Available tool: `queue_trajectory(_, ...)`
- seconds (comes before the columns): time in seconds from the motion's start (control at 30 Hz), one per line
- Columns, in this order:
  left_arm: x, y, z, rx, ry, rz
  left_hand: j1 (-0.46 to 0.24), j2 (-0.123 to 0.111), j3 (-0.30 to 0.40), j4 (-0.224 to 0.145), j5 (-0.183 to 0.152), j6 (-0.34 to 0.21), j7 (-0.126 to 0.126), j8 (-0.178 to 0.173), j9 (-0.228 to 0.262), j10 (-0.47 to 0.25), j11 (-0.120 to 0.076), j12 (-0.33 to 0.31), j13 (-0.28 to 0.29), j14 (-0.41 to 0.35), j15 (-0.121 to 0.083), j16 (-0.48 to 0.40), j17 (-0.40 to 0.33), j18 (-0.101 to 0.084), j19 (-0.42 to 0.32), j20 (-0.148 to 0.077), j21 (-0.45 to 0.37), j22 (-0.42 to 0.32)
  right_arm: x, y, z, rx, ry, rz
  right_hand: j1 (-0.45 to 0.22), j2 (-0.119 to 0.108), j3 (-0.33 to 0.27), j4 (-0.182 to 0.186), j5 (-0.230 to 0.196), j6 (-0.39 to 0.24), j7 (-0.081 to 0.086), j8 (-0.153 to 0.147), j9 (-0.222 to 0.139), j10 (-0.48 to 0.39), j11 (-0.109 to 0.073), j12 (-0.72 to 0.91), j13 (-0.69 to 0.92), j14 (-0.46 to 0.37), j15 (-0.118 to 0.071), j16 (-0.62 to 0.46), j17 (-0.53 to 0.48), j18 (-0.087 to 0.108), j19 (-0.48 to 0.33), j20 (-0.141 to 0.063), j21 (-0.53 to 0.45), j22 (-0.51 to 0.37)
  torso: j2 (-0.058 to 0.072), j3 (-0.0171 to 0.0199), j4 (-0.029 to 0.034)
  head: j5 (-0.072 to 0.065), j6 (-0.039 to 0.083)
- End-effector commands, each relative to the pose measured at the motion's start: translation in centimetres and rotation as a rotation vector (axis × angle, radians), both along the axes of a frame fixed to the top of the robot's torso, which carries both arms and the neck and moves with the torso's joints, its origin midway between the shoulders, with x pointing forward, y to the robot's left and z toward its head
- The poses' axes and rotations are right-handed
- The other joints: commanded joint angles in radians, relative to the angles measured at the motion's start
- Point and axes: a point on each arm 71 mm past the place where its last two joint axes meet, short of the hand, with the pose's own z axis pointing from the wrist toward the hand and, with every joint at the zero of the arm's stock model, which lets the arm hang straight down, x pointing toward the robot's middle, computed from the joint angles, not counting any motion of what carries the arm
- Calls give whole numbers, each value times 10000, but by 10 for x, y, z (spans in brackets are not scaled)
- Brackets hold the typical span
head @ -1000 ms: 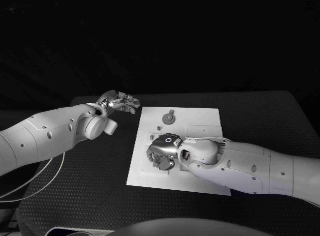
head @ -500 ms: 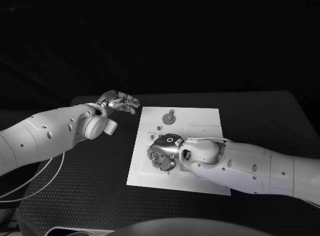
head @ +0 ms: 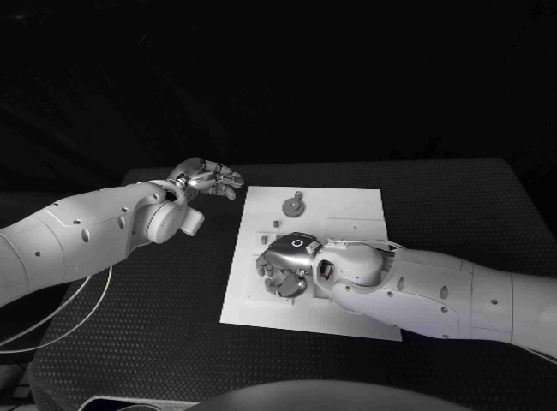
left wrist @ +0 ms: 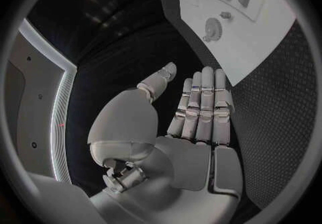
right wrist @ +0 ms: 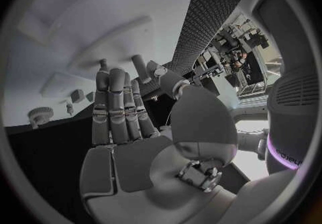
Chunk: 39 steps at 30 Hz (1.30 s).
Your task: Assemble the parts on the task board
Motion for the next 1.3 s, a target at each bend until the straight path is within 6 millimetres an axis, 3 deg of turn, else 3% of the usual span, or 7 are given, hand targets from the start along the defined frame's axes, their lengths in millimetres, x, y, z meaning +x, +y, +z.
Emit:
queue_trajectory(0.03,0,-1,1,-102,-4,-112,-83,12,-23,6,-19,-72,2,55,-11,-61,-2,66,-14,26,75,-38,15,-70,-75,1,11,-12,0,-4,3,513,4,-89,18,-94,-96,5,33,-98,13,-68,-27,-83,1,-69,-27,-94,-10,71,16,153,-80,-1,72,229,-1,-5,2,-6,37)
queue_trajectory(0.23,2,4,1,-78,-10,53,-92,5,-28,9,-21,-75,4,55,-13,-63,0,67,-14,26,76,-41,19,-72,-75,3,11,-15,11,-20,22,2327,1068,-448,-101,-223,-204,121,30,-188,65,-98,-71,-66,9,-58,-63,-199,2,150,-6,153,-156,22,122,219,-8,-2,-24,-77,242)
queue_trajectory(0.43,9,10,-1,-144,5,368,-111,6,-32,19,-22,-78,6,56,-16,-61,-1,73,-13,19,80,-53,24,-75,-82,7,5,-26,43,-45,57,4408,2628,-1282,-101,216,-287,-48,37,-179,52,-33,-130,-68,121,-24,-147,-1181,167,-297,-468,-15,-1172,260,-319,154,-57,-40,-70,-233,655)
queue_trajectory(0.57,14,14,-1,-165,-83,540,-129,38,-31,32,-21,-56,-1,74,-15,-24,-16,100,-3,23,81,-64,33,-75,-78,7,9,-34,71,-71,73,5101,2789,-2059,-118,468,-212,-240,40,-179,-17,20,-160,-91,180,8,-202,-1823,420,-1328,-1342,-160,-1984,487,-1011,-76,-207,-137,-198,-191,981)
queue_trajectory(0.8,20,17,-2,-295,-124,461,-146,121,-20,13,-23,41,-50,143,-6,149,-101,215,40,15,86,-160,40,-79,-98,9,2,-61,123,-129,72,6818,4071,-4407,374,1078,-98,-340,43,-391,-105,0,-244,-368,163,-134,-453,-3451,1304,-3458,-2546,-633,-3856,859,-2398,-483,-447,-316,-426,-259,1732)
queue_trajectory(1.07,32,26,-2,-934,-209,211,-231,140,-14,-9,-140,-286,-140,45,-106,-246,-2,-117,-193,-1120,560,-1578,-193,-210,-1301,449,-61,-688,153,-178,58,8986,5111,-6455,-122,1315,-483,-305,32,-544,4,31,-357,-426,317,-226,-870,-3287,1418,-3994,-3099,-643,-4093,1040,-3276,-962,-731,-509,-726,-259,2390)
queue_trajectory(1.3,36,34,-1,-1137,-298,264,-404,138,-222,-21,-164,-728,-254,-95,-165,-1025,-85,-403,-638,-2562,807,-2619,-483,-217,-2113,772,-56,-1357,159,-204,43,9943,5088,-7477,-964,1346,-1328,-247,30,-776,87,-16,-462,-653,454,-363,-1196,-3302,1478,-4220,-3343,-607,-4077,1100,-3721,-1148,-942,-643,-1039,13,2638)
